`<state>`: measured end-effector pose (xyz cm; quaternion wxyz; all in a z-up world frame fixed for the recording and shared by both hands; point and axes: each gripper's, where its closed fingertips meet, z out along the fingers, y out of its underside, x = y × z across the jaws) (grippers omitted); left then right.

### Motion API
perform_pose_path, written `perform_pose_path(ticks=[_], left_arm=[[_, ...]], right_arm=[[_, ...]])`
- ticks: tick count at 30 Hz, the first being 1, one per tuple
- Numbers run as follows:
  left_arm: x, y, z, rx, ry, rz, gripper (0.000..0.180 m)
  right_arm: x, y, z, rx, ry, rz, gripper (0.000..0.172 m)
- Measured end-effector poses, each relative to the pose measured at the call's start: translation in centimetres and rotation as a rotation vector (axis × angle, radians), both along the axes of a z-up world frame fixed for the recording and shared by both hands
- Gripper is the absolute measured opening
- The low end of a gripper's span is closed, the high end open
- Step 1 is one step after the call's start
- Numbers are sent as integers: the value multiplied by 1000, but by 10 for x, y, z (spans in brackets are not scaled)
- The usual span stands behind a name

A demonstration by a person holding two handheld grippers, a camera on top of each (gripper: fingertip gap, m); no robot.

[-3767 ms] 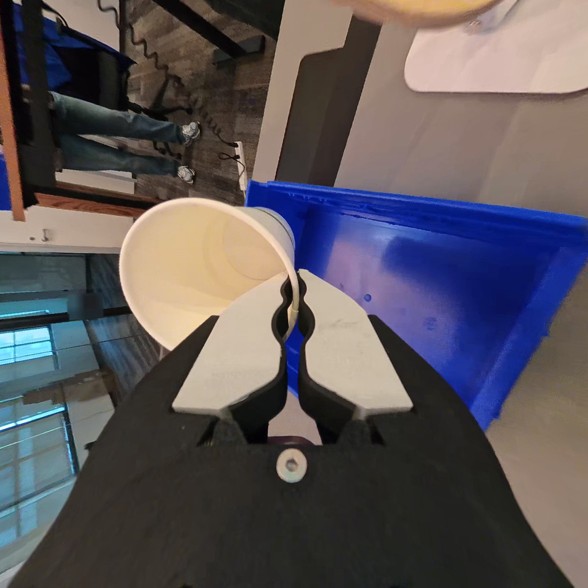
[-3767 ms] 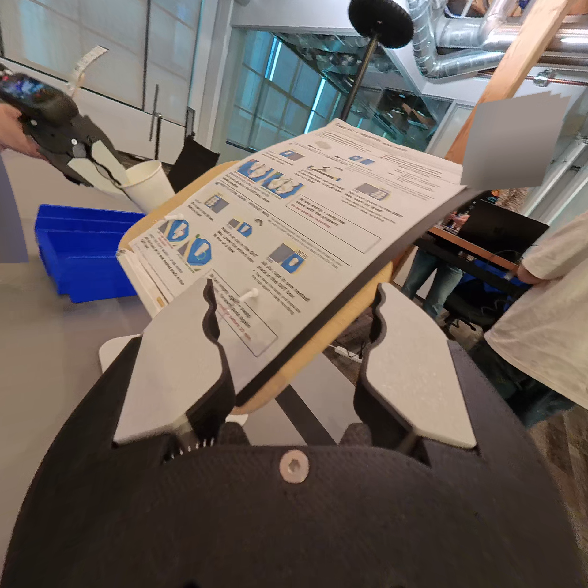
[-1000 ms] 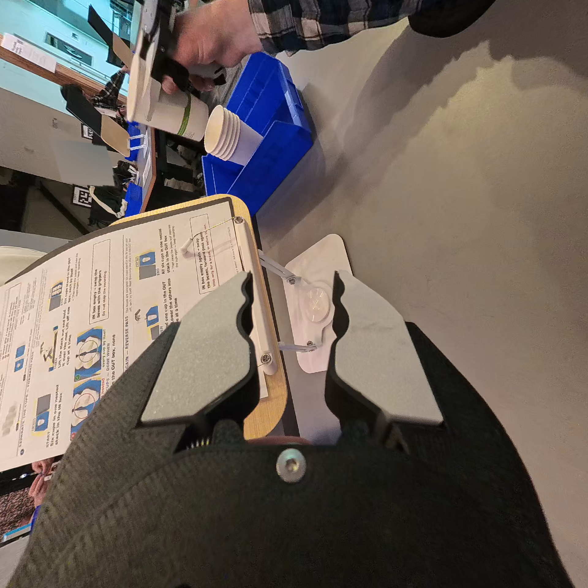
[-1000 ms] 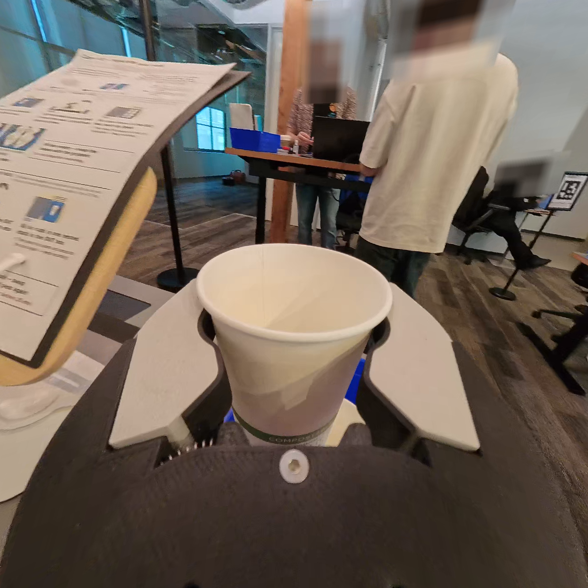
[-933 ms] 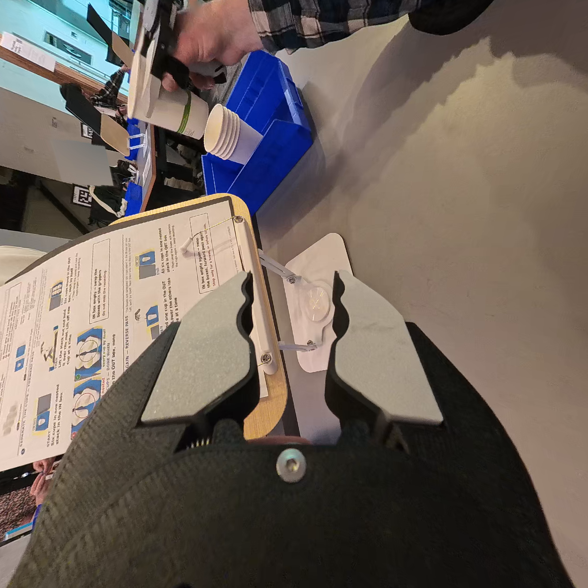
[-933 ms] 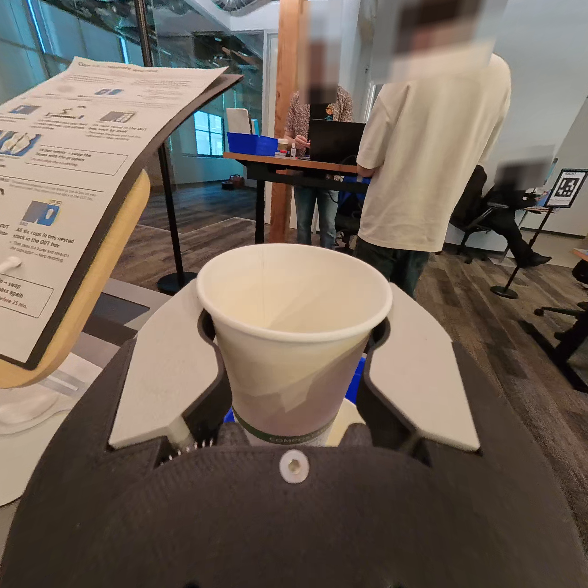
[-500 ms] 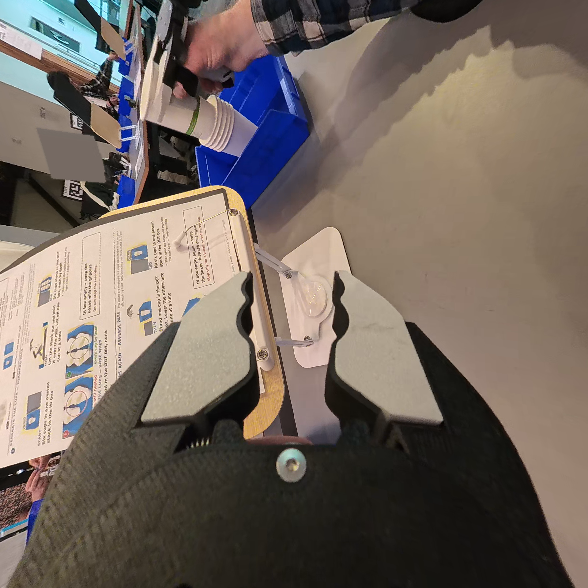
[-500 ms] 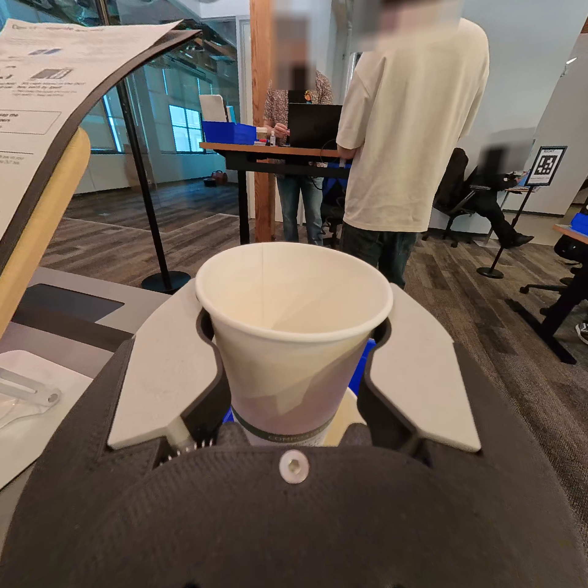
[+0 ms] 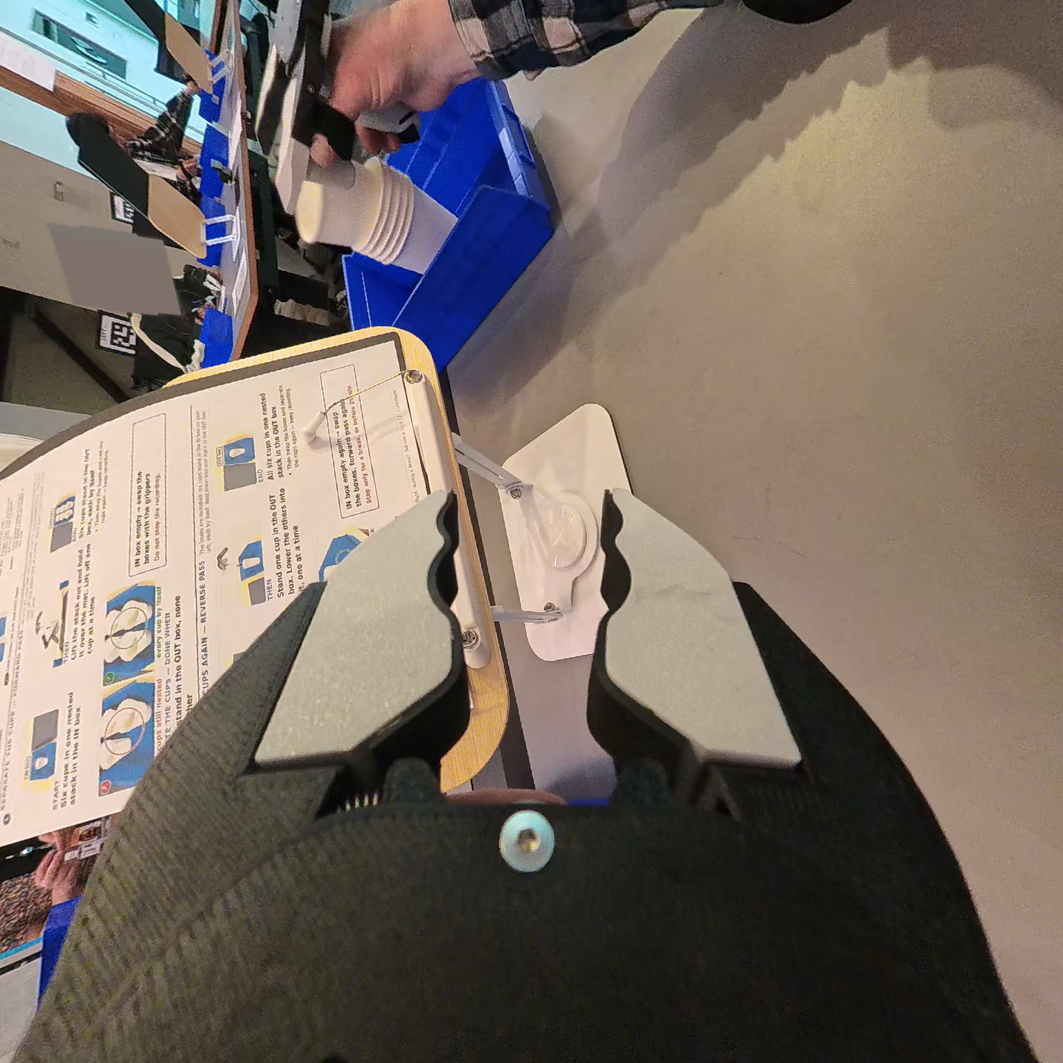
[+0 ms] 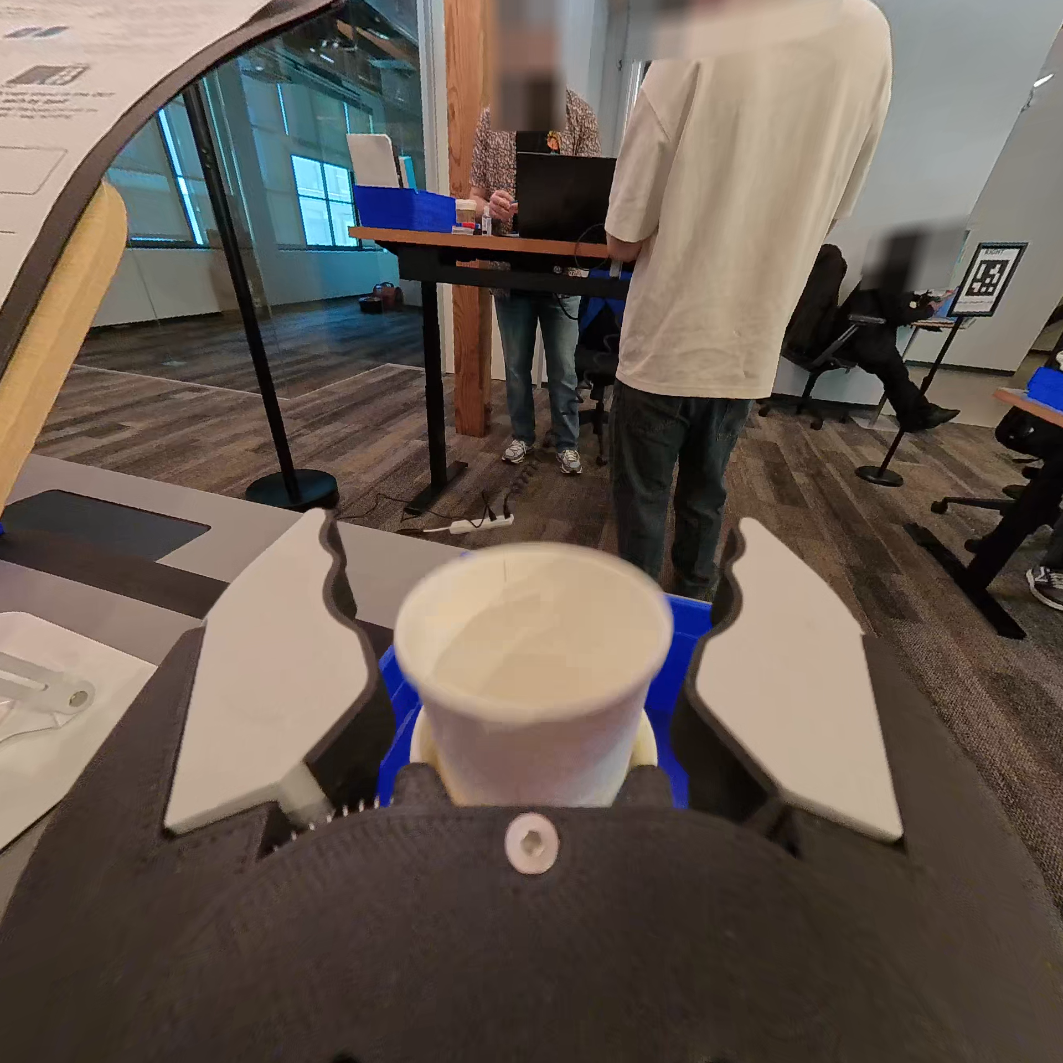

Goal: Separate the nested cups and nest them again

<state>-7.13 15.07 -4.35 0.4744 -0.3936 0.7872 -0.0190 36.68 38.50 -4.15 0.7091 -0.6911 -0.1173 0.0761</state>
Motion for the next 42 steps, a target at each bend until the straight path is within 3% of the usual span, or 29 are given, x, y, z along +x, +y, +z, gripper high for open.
perform_pose_path(ticks=[7,16,21,26,30,34,37,40,42], left_arm=[[1,5,3,-2,-22,19,49],[-31,69,33,104,-153,308,56],[-90,114,47,145,-206,533,50],[-135,138,49,174,-206,678,47],[-138,145,46,136,-236,678,44],[-132,152,41,83,-275,672,48],[-139,164,33,62,-268,715,56],[-159,177,27,14,-288,779,61],[-179,188,25,-10,-316,846,62]], right_arm=[[-5,-19,38,98,-12,-5,118],[-73,-50,84,255,-200,78,69],[-107,-57,88,269,-255,137,57],[-130,-51,76,230,-293,177,52],[-143,-49,69,205,-303,211,52],[-140,-44,63,147,-336,192,63],[-118,-36,54,65,-380,134,79],[-86,-31,27,-143,-397,115,89],[-54,-29,15,-223,-395,50,90]])
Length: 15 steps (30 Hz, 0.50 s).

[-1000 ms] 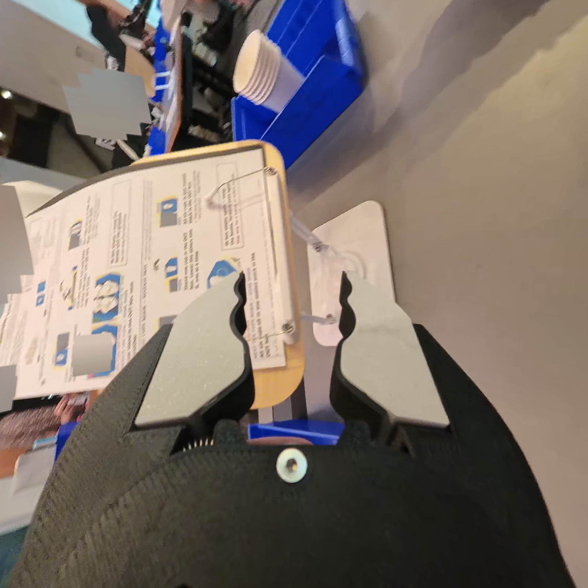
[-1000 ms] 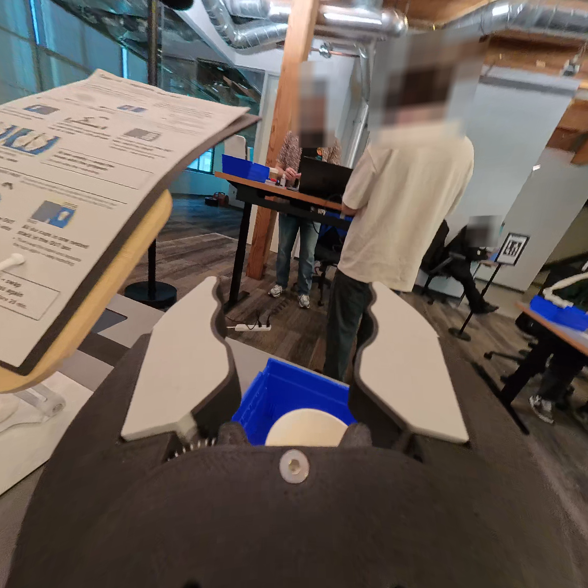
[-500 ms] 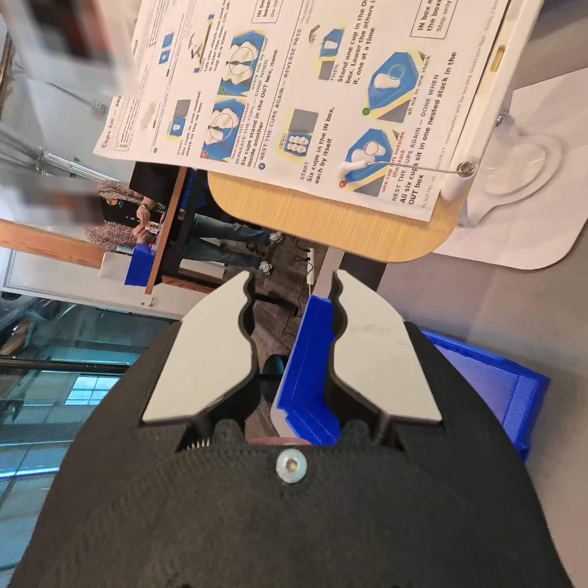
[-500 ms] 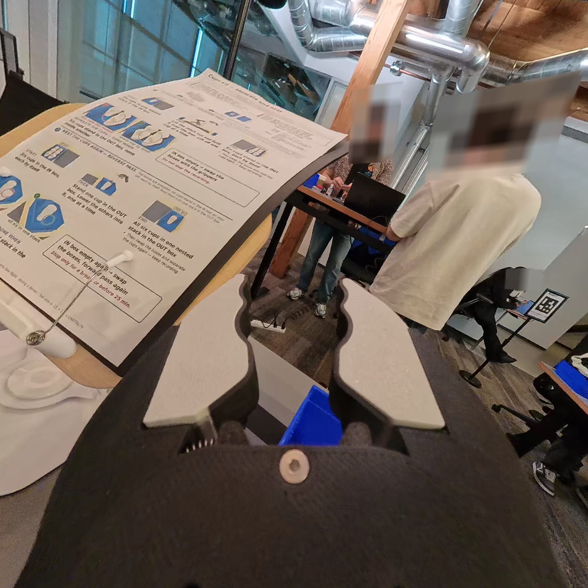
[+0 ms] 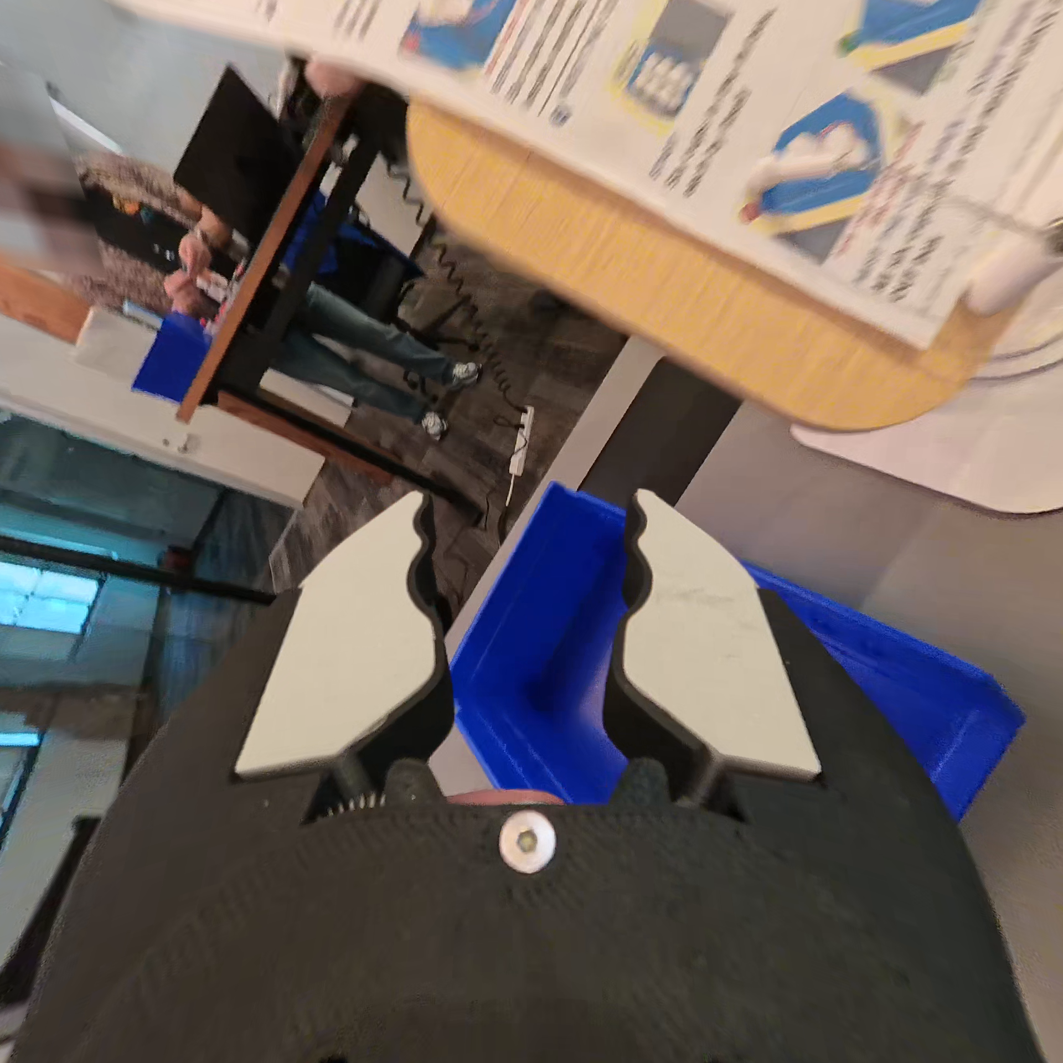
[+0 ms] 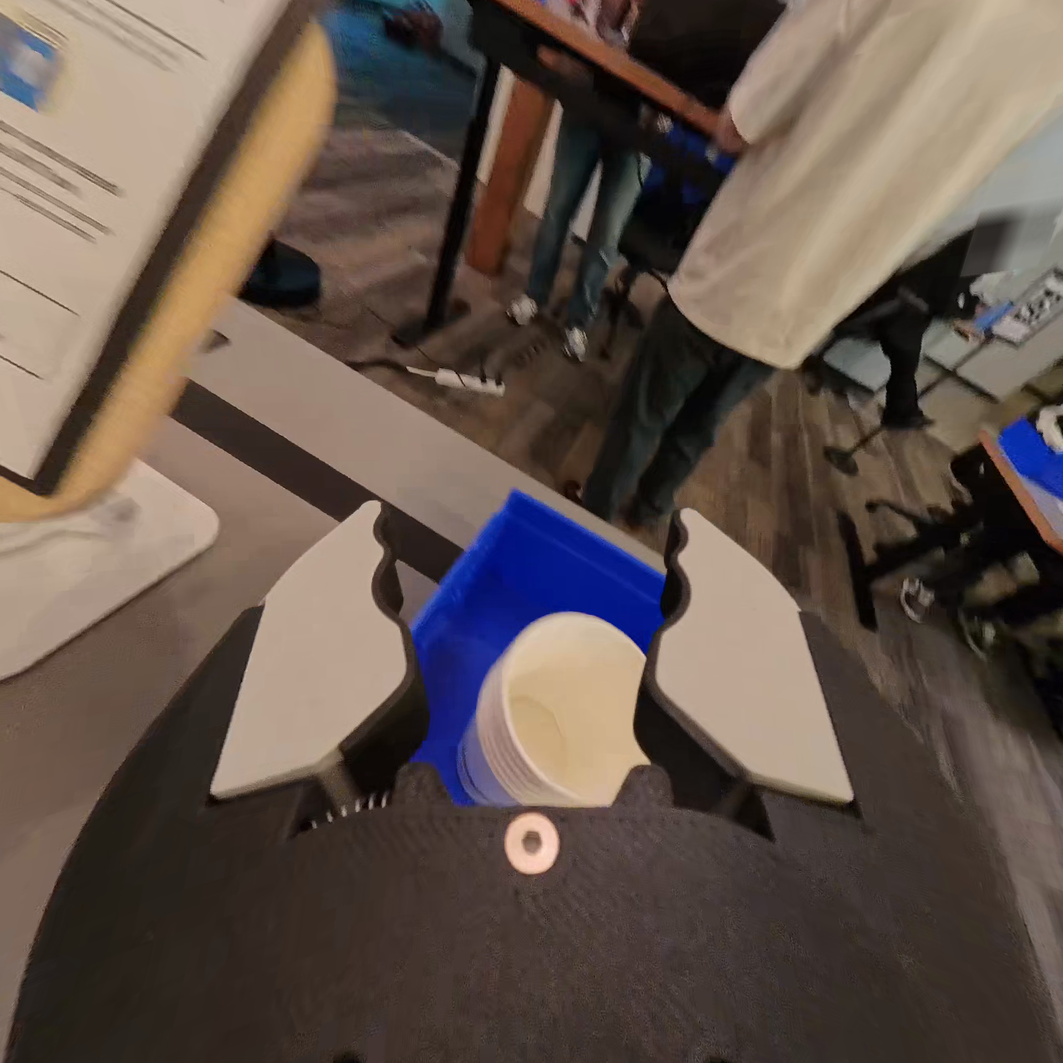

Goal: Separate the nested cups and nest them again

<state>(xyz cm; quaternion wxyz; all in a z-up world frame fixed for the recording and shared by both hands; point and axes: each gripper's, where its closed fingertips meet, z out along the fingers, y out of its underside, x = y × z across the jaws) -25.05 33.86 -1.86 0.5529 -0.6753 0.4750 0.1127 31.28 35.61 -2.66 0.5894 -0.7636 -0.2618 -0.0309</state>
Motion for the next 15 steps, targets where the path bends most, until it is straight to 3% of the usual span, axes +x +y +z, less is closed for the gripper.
perform_pose_path(ticks=[5,9,12,15], left_arm=[[-63,27,-25,-92,-22,197,77],[-111,39,-60,-221,-35,321,86],[-137,46,-86,-324,-125,369,89],[-163,49,-113,-406,-143,452,94]], right_arm=[[60,1,-27,-114,38,-138,85],[110,-2,-54,-202,-2,-290,82],[135,-7,-83,-314,23,-340,82],[153,-5,-93,-311,93,-391,79]])
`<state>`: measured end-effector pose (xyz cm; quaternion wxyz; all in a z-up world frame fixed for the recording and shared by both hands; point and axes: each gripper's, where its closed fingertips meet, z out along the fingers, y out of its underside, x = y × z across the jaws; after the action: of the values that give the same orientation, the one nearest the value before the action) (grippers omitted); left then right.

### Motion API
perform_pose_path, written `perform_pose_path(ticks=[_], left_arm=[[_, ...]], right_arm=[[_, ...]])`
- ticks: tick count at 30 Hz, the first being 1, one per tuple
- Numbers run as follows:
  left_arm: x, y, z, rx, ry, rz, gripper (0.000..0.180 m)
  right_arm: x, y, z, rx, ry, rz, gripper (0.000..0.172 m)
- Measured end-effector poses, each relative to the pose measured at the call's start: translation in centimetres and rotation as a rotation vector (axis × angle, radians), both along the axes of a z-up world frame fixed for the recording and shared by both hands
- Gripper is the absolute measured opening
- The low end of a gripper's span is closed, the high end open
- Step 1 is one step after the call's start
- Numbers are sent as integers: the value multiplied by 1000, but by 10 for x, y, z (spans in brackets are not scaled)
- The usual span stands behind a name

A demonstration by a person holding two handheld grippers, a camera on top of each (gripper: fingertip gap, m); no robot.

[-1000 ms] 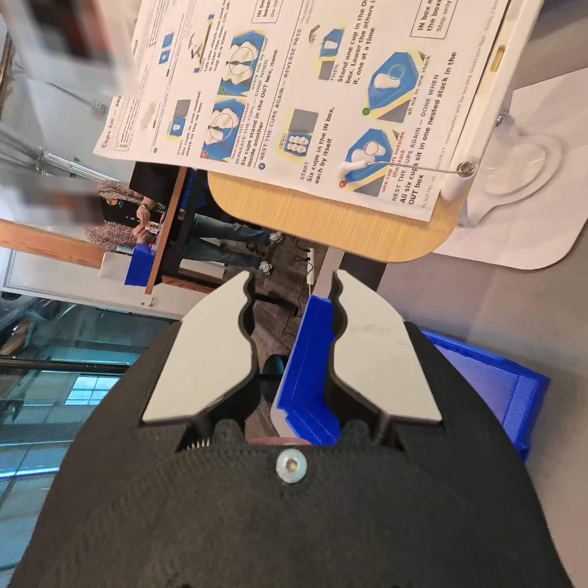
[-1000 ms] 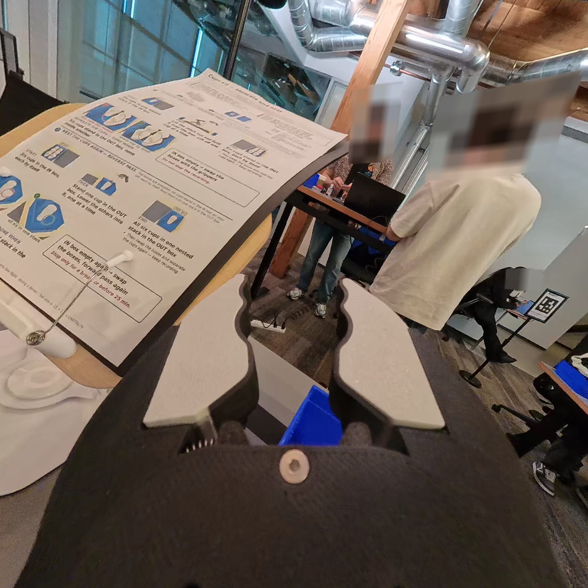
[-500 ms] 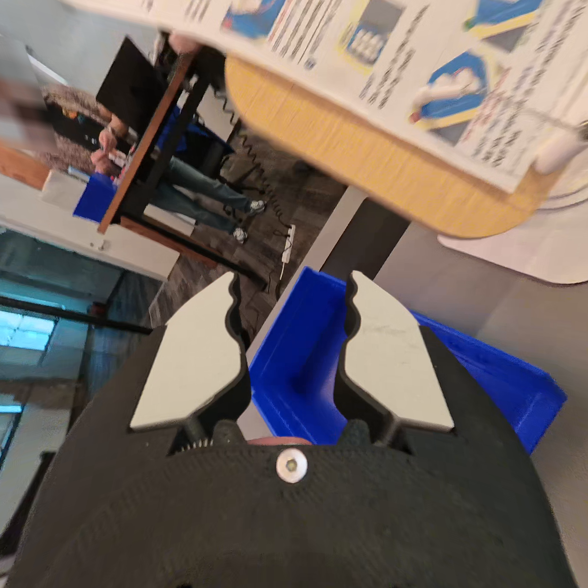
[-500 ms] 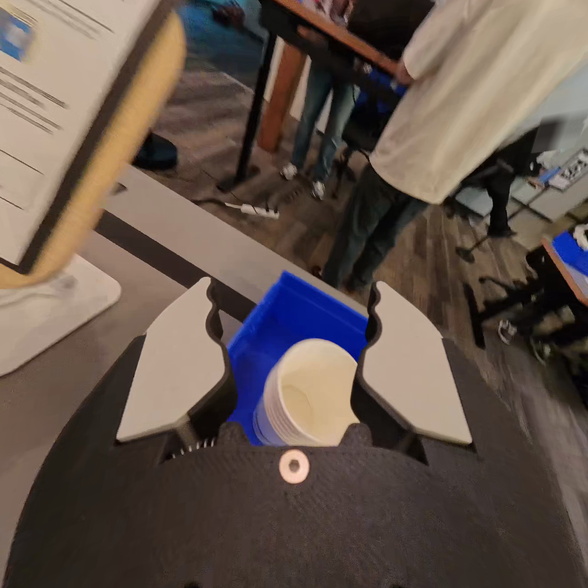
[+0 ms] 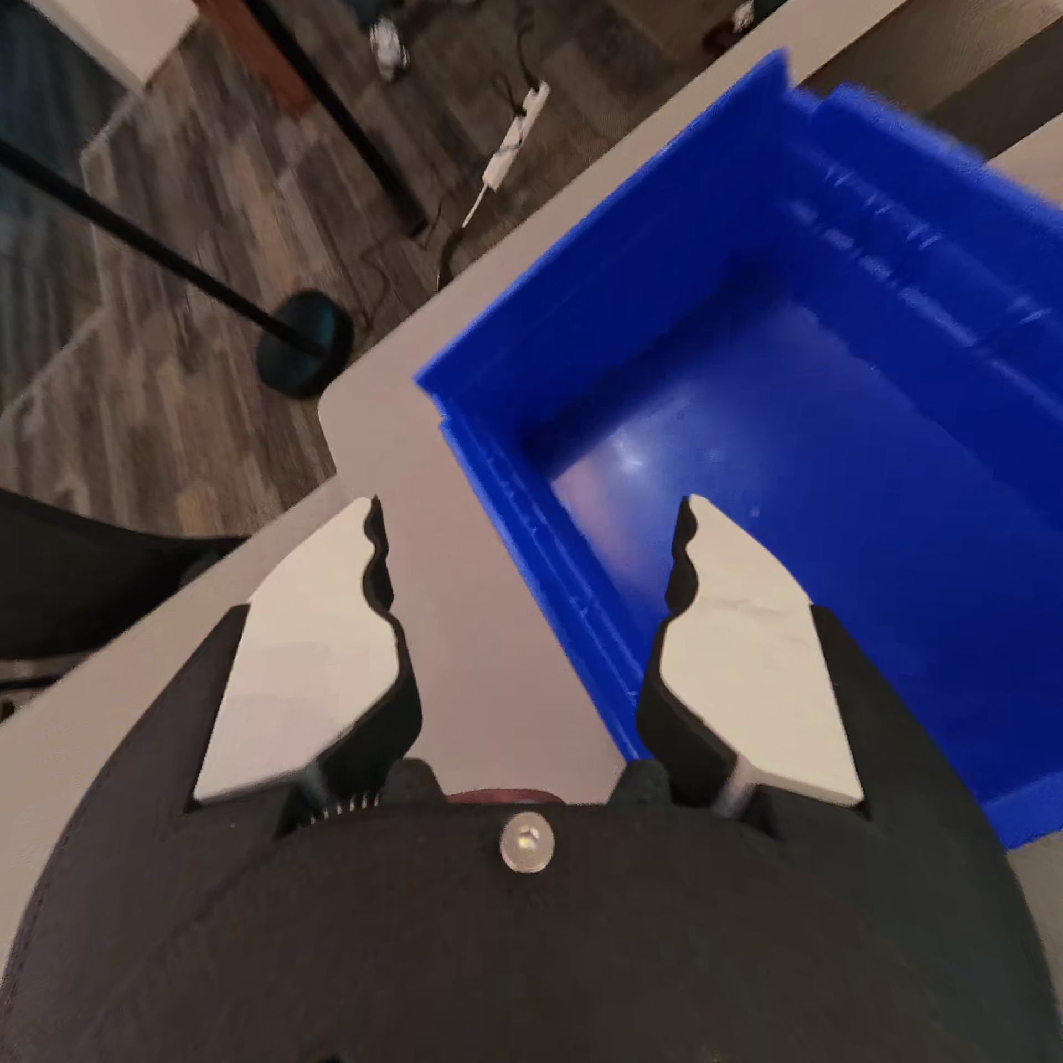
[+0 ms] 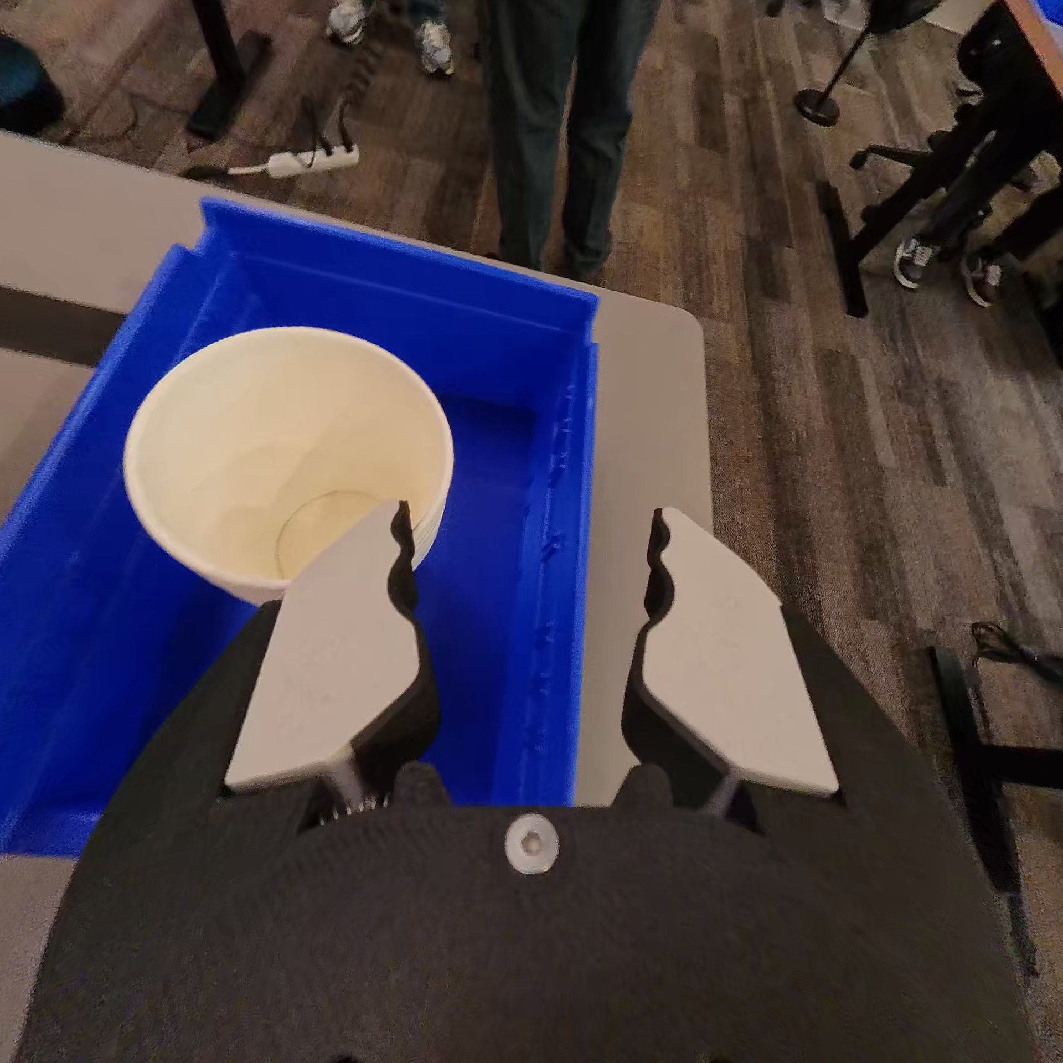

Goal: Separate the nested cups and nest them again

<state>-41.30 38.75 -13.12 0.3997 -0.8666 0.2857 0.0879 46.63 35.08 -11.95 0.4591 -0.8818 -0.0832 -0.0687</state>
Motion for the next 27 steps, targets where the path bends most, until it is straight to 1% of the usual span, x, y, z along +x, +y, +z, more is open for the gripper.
perform_pose_path(ticks=[2,3,5,7,10,12,18,27], left_arm=[[-13,2,-11,-37,4,52,99],[-13,1,-16,-54,-5,52,101],[-13,1,-21,-71,-11,47,98],[-14,2,-25,-84,-5,49,99],[-15,2,-27,-92,0,52,99],[-14,1,-27,-94,-5,49,99],[-16,0,-26,-97,-4,56,98],[-15,-2,-28,-111,3,51,97]], right_arm=[[8,1,-3,8,-23,-12,72],[10,1,0,28,-28,-12,70],[8,2,11,100,33,0,66],[-5,3,14,120,131,61,66],[-8,5,4,77,115,72,71],[-13,6,-1,54,119,83,71],[-11,7,3,70,112,53,68],[-2,6,3,79,128,28,71]])
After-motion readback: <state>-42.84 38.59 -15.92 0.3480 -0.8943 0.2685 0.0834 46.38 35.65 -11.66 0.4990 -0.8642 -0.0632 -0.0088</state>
